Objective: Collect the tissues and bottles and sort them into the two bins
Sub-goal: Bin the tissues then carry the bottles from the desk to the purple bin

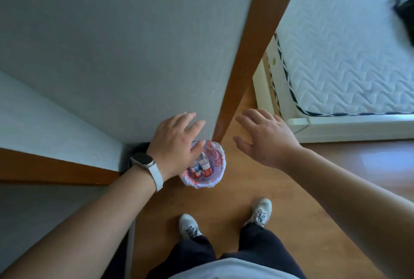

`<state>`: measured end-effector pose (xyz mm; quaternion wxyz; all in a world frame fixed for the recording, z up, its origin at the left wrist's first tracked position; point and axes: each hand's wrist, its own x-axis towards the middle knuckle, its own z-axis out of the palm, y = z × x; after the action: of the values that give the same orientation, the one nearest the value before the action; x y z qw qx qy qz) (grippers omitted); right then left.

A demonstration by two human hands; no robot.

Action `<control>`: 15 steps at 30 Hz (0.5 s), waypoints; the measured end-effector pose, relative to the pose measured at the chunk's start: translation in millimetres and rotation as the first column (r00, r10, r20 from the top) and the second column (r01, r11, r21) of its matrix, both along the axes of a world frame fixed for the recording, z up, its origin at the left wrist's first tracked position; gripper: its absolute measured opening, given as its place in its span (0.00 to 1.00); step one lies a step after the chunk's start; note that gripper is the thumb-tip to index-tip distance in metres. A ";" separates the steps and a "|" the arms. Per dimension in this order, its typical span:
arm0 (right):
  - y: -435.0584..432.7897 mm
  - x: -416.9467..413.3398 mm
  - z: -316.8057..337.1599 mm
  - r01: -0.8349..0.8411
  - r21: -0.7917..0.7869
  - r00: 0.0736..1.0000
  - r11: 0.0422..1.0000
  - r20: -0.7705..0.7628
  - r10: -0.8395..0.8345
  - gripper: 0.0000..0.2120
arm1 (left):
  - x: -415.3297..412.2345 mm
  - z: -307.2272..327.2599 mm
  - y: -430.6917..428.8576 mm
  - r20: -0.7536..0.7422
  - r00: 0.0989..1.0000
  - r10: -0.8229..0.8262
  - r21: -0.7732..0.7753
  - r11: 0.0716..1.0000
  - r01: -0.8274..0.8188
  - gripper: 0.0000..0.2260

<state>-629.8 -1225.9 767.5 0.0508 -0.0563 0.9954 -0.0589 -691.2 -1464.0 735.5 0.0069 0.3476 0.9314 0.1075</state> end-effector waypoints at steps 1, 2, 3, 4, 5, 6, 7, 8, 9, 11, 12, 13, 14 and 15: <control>6.7 4.6 9.2 0.010 0.014 1.000 1.000 -0.006 -0.010 0.24 | 0.3 10.3 6.2 -0.022 1.000 -0.022 -0.001 1.000 0.022 0.22; 14.4 8.9 17.6 0.021 0.027 1.000 0.999 -0.017 -0.021 0.25 | 0.7 20.8 13.4 -0.047 0.998 -0.040 -0.003 0.999 0.040 0.22; 23.4 12.5 24.9 0.034 0.039 0.999 0.999 -0.028 -0.032 0.25 | 1.0 30.3 21.6 -0.072 0.996 -0.058 -0.005 0.998 0.058 0.22; 33.3 16.2 32.1 0.051 0.048 0.998 0.998 -0.038 -0.049 0.24 | 1.2 39.2 31.1 -0.094 0.993 -0.076 -0.003 0.997 0.076 0.22; 44.2 19.8 38.5 0.072 0.050 0.996 0.996 -0.048 -0.069 0.24 | 1.6 47.6 41.9 -0.113 0.989 -0.093 0.004 0.996 0.094 0.21; 55.5 23.4 44.9 0.090 0.045 0.994 0.995 -0.058 -0.087 0.24 | 2.3 55.3 54.3 -0.130 0.985 -0.112 0.014 0.993 0.115 0.21; 67.1 27.5 50.9 0.105 0.034 0.993 0.994 -0.067 -0.102 0.25 | 3.7 62.4 67.3 -0.144 0.981 -0.132 0.026 0.990 0.137 0.20; 79.7 32.3 56.6 0.119 0.025 0.990 0.993 -0.076 -0.117 0.25 | 5.6 69.2 82.0 -0.153 0.976 -0.154 0.035 0.986 0.161 0.20; 93.4 37.8 62.5 0.132 0.020 0.988 0.991 -0.087 -0.130 0.25 | 7.9 75.8 98.0 -0.160 0.972 -0.174 0.039 0.982 0.182 0.20; 122.6 50.0 73.5 0.161 0.017 0.983 0.987 -0.097 -0.159 0.24 | 13.4 88.4 132.6 -0.181 0.961 -0.209 0.038 0.975 0.219 0.20; 138.0 56.3 78.8 0.176 0.014 0.980 0.984 -0.096 -0.174 0.24 | 16.2 94.2 150.6 -0.196 0.954 -0.228 0.035 0.970 0.239 0.20; 154.1 63.4 84.2 0.194 0.012 0.977 0.981 -0.094 -0.192 0.24 | 19.8 100.0 169.8 -0.209 0.946 -0.248 0.032 0.965 0.260 0.19; 170.9 71.3 90.3 0.212 0.013 0.973 0.977 -0.098 -0.210 0.24 | 23.6 106.0 189.9 -0.219 0.938 -0.267 0.031 0.959 0.281 0.19; 188.3 79.2 95.5 0.228 0.014 0.968 0.973 -0.108 -0.226 0.25 | 27.6 111.5 210.4 -0.229 0.931 -0.285 0.032 0.953 0.300 0.19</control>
<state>-550.6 -1037.5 863.0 -0.0083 0.0556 0.9973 -0.0480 -663.6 -1253.6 847.1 -0.0926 0.4922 0.8601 0.0967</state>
